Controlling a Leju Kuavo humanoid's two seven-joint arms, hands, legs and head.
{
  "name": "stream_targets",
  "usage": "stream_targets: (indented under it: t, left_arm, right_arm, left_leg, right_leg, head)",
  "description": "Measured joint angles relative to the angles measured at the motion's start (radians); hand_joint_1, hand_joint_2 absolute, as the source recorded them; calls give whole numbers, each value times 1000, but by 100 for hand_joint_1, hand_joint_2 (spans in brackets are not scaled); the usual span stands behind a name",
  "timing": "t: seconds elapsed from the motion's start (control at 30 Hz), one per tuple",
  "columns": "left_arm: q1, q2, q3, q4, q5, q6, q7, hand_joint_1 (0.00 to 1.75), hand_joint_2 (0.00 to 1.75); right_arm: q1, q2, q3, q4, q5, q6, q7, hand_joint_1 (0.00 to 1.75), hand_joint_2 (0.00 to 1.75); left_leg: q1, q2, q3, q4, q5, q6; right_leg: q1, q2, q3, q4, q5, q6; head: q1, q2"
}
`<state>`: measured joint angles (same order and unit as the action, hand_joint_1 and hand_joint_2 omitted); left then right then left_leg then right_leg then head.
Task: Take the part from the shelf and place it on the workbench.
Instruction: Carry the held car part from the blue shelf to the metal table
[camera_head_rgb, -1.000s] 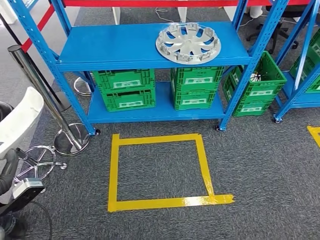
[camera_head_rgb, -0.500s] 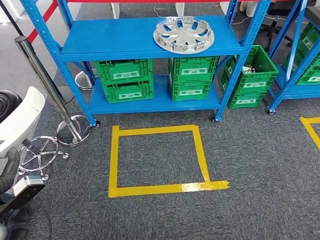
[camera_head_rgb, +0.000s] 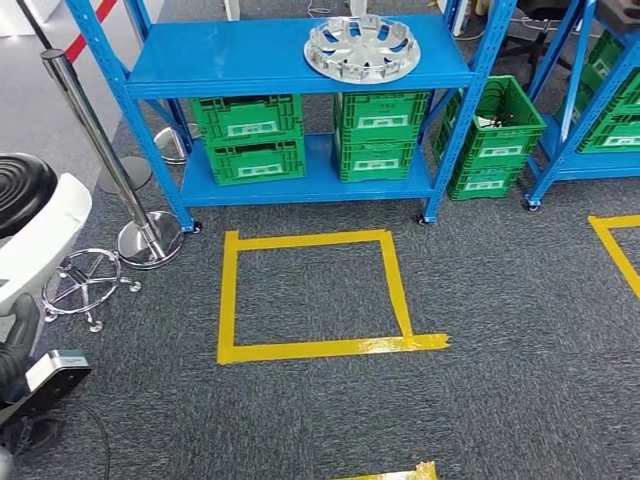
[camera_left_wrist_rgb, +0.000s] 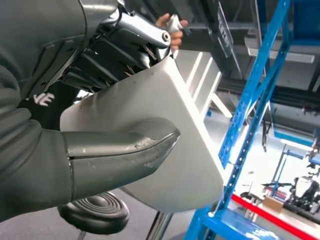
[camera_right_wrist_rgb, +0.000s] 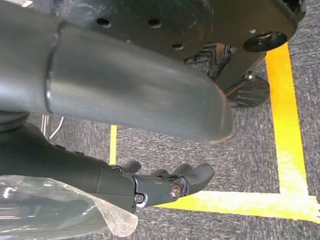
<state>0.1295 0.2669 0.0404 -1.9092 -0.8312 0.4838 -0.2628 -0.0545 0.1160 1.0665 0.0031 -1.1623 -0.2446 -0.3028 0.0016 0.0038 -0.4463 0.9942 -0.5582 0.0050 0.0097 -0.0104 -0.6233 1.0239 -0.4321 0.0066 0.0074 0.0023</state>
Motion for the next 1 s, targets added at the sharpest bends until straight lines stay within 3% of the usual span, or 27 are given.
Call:
stream_targets:
  t: [0.03, 0.07, 0.1, 0.17, 0.2, 0.23, 0.27, 0.3, 0.33, 0.37, 0.4, 0.43, 0.47, 0.5, 0.57, 0.6, 0.7, 0.73, 0.77, 0.8, 0.83, 0.9, 0.93, 1.0]
  left_arm:
    - [-1, -1, -1, 0, 0, 0, 0, 175, 175]
    - [-3, -3, -2, 1, 0, -1, 0, 175, 175]
    - [-3, -5, -3, 1, 0, -1, 0, 175, 175]
    - [-4, -8, -5, 1, 1, -2, 0, 175, 175]
    - [-5, -10, -5, 1, 5, -3, 0, 175, 175]
    - [-5, -12, -6, 1, 9, -4, 0, 175, 175]
    - [-5, -13, -7, 1, 15, -5, -1, 175, 175]
    - [-4, -15, -8, 1, 20, -5, -2, 175, 175]
    - [-4, -17, -9, 1, 23, -5, -3, 175, 175]
    - [-4, -18, -10, 1, 24, -6, -4, 175, 175]
    - [-4, -19, -10, 1, 25, -7, -4, 175, 175]
    - [-5, -19, -11, 1, 25, -7, -4, 175, 175]
    - [-6, -20, -12, 0, 25, -7, -4, 175, 175]
    - [-7, -20, -12, 0, 25, -8, -4, 175, 175]
    - [-7, -20, -14, 0, 25, -10, -4, 175, 175]
    - [-7, -21, -15, 0, 25, -12, -4, 175, 175]
    - [-5, -21, -16, 0, 24, -14, -4, 175, 175]
    - [-4, -22, -16, 0, 24, -14, -3, 175, 175]
    - [-4, -23, -16, 0, 24, -15, -2, 175, 175]
    - [-3, -23, -16, 0, 23, -15, 0, 175, 175]
    - [-3, -24, -16, 0, 23, -16, 1, 175, 175]
    - [-4, -24, -16, -1, 22, -17, 5, 175, 175]
    - [-4, -24, -16, -1, 22, -17, 8, 175, 175]
    - [-5, -25, -16, -3, 22, -17, 13, 175, 175]
  right_arm:
    - [1, 0, 3, 1, -2, -1, 0, 0, 0]
    - [2, 0, 6, 1, -4, -2, 1, 0, 0]
    - [4, -1, 8, 2, -6, -2, 2, 0, 0]
    - [3, -1, 11, 2, -9, -2, 3, 0, 0]
    - [2, -1, 12, 2, -10, -3, 3, 0, 0]
    - [2, -1, 12, 2, -10, -4, 3, 0, 0]
    - [1, -1, 13, 2, -10, -5, 3, 0, 0]
    - [2, -1, 14, 2, -11, -6, 4, 0, 0]
    - [2, -1, 15, 2, -12, -6, 4, 0, 0]
    - [1, -1, 17, 2, -13, -7, 4, 0, 0]
    - [0, -1, 19, 2, -15, -7, 4, 0, 0]
    - [-1, -1, 20, 2, -17, -7, 4, 0, 0]
    - [-3, -1, 22, 2, -18, -7, 3, 0, 0]
    - [-4, -1, 24, 2, -20, -8, 2, 0, 0]
    - [-2, -1, 28, 2, -22, -8, 2, 0, 0]
    - [0, 0, 29, 2, -23, -8, 2, 0, 0]
    - [4, 0, 34, 2, -25, -9, 2, 0, 0]
    - [5, 0, 35, 2, -27, -10, 2, 0, 0]
    - [5, 0, 36, 2, -28, -11, 3, 0, 0]
    - [5, 0, 37, 2, -28, -12, 3, 0, 0]
    - [5, 0, 37, 2, -28, -12, 4, 0, 0]
    - [4, 0, 38, 2, -29, -13, 4, 0, 0]
    - [3, 0, 39, 2, -29, -13, 4, 0, 0]
    - [3, 0, 42, 2, -30, -15, 5, 0, 0]
  left_leg:
    - [1, 2, -12, -3, 11, 6]
    - [2, 4, -26, -5, 24, 13]
    - [5, 6, -43, -8, 39, 20]
    - [6, 8, -77, -9, 69, 27]
    - [6, 9, -95, -8, 83, 28]
    - [6, 9, -113, -7, 97, 27]
    - [6, 10, -132, -6, 110, 25]
    - [6, 10, -150, -5, 122, 23]
    - [6, 10, -166, -4, 135, 20]
    - [5, 9, -179, -3, 148, 16]
    - [4, 9, -187, 0, 158, 11]
    - [3, 8, -191, 2, 169, 7]
    - [2, 9, -193, 3, 179, 2]
    - [3, 9, -194, 4, 188, -3]
    - [6, 8, -201, 10, 183, -14]
    - [7, 6, -208, 33, 154, -19]
    - [9, 5, -246, 201, 21, -30]
    - [9, 5, -254, 256, 3, -31]
    - [9, 5, -250, 284, 6, -31]
    - [9, 4, -229, 272, 26, -29]
    - [8, 4, -192, 222, 53, -25]
    - [5, 3, -111, 95, 79, -13]
    - [3, 2, -89, 53, 81, -8]
    - [-1, 2, -80, 24, 75, -1]
  right_leg:
    - [-1, 2, -8, 0, 3, 7]
    - [-2, 4, -16, 6, -13, 13]
    - [-3, 7, -27, 27, -49, 20]
    - [-7, 9, -47, 121, -158, 31]
    - [-10, 9, -54, 182, -194, 35]
    - [-11, 9, -53, 235, -202, 38]
    - [-12, 9, -45, 266, -178, 40]
    - [-13, 9, -25, 270, -135, 40]
    - [-13, 9, 9, 243, -95, 39]
    - [-13, 9, 64, 183, -81, 35]
    - [-12, 9, 131, 92, -92, 30]
    - [-11, 10, 190, 6, -121, 24]
    - [-9, 11, 231, -59, -148, 17]
    - [-7, 12, 247, -93, -160, 10]
    - [-8, 10, 236, -92, -151, -6]
    - [-9, 7, 228, -91, -142, -15]
    - [-7, 1, 199, -89, -117, -28]
    - [-6, 0, 188, -86, -110, -29]
    - [-5, -1, 179, -81, -104, -29]
    - [-4, -1, 170, -74, -101, -28]
    - [-3, -1, 163, -66, -99, -26]
    - [-2, 0, 149, -51, -98, -22]
    - [-1, 0, 143, -46, -96, -18]
    - [0, 0, 132, -40, -91, -8]
  head:
    - [-2, 0]
    - [-1, 0]
    - [0, 0]
    - [4, 0]
    - [5, 0]
    - [6, 0]
    - [6, 0]
    - [6, 0]
    - [6, 0]
    - [6, 0]
    - [6, 0]
    - [6, 0]
    - [5, 0]
    - [4, 0]
    - [2, 0]
    - [1, 0]
    - [-4, 0]
    - [-5, 0]
    - [-5, 0]
    - [-5, 0]
    - [-5, 0]
    - [-5, 0]
    - [-5, 0]
    - [-5, 0]
